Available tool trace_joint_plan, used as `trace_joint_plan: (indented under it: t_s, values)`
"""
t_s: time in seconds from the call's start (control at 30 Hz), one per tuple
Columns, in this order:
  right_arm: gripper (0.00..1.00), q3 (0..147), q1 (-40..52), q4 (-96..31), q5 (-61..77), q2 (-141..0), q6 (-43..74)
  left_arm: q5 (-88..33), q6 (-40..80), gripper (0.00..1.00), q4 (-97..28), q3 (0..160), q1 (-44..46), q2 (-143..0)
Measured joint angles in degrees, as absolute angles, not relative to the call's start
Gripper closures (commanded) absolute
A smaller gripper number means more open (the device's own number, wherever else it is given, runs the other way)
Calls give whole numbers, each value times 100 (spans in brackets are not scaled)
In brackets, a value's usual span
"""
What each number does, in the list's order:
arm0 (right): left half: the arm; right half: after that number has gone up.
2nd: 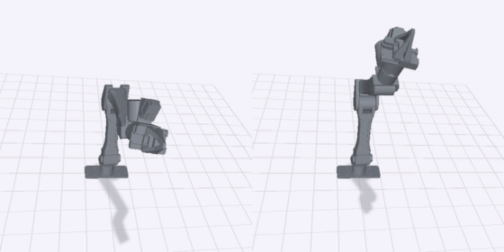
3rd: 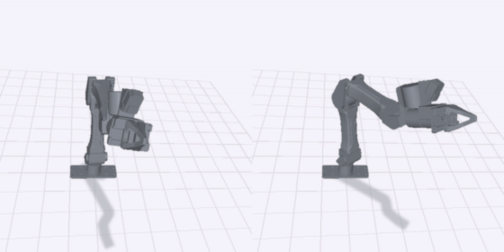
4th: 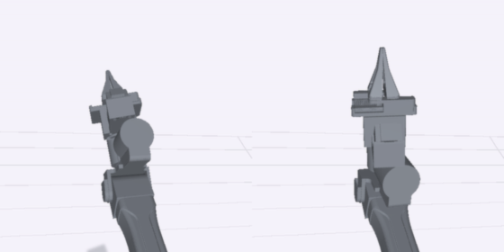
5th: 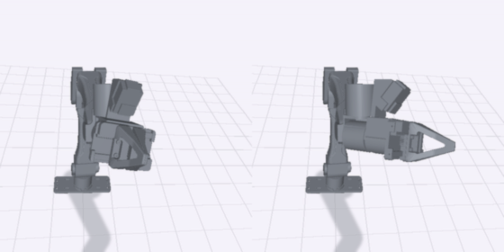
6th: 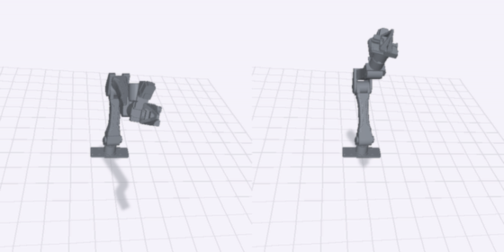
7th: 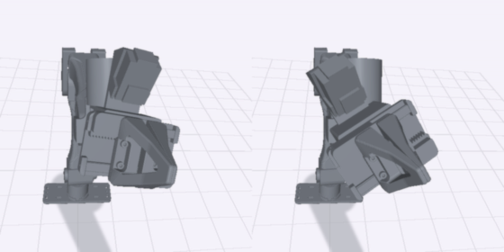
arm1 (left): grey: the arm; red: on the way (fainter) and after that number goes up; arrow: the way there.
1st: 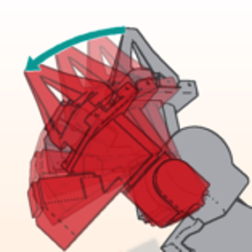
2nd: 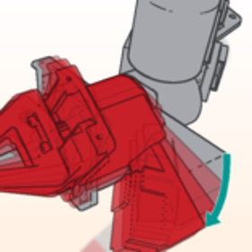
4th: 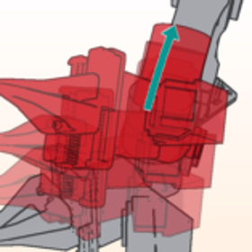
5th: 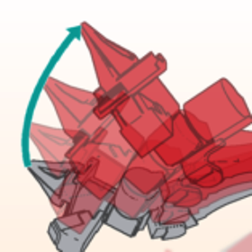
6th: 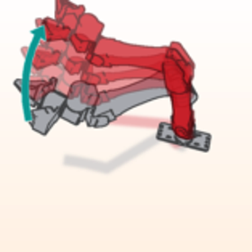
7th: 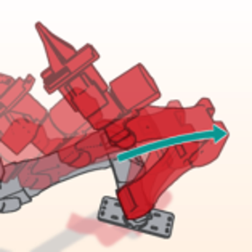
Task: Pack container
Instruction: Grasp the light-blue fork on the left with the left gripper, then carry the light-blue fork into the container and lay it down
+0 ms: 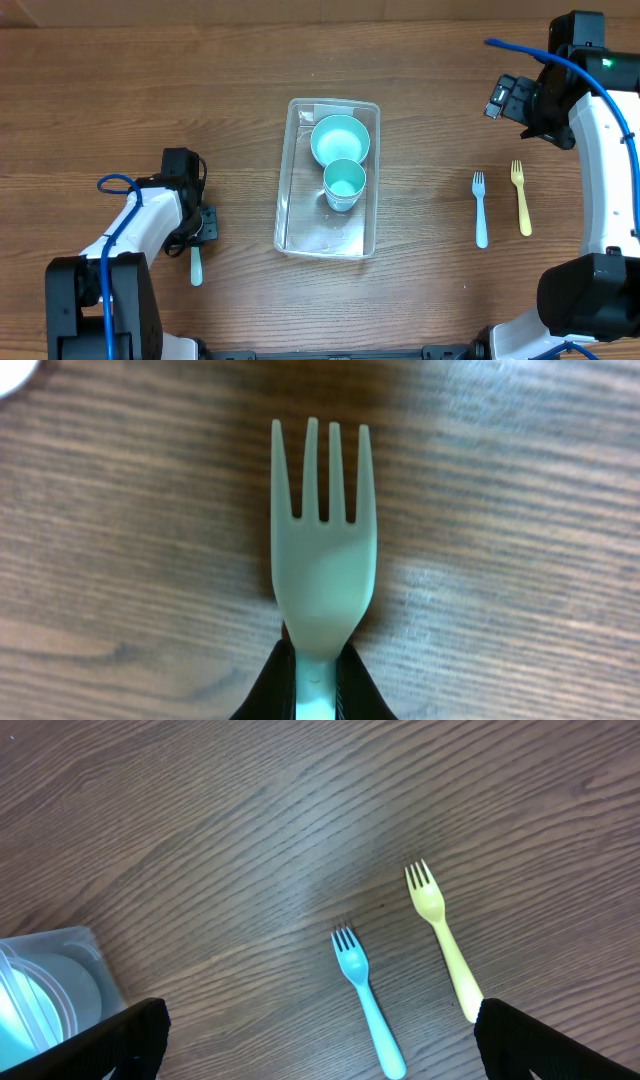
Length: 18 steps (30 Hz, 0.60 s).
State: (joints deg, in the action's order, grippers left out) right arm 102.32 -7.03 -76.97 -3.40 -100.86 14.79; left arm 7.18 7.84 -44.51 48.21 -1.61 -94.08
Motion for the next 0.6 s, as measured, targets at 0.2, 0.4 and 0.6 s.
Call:
trace_joint_plan:
  t_s: [0.2,0.4,0.6]
  values:
    - [0,10232,-703,-7695,-340,-10086,1479,661,869,96,-5201,5533,-161,-9485]
    - [0,10232,-703,-7695,-342,-10086,1476,-178,1109,96,-5894,6849,-161,-9496]
    - [0,10232,-703,-7695,-340,-10086,1481,-746,1476,96,-6377,7859,272,-9496]
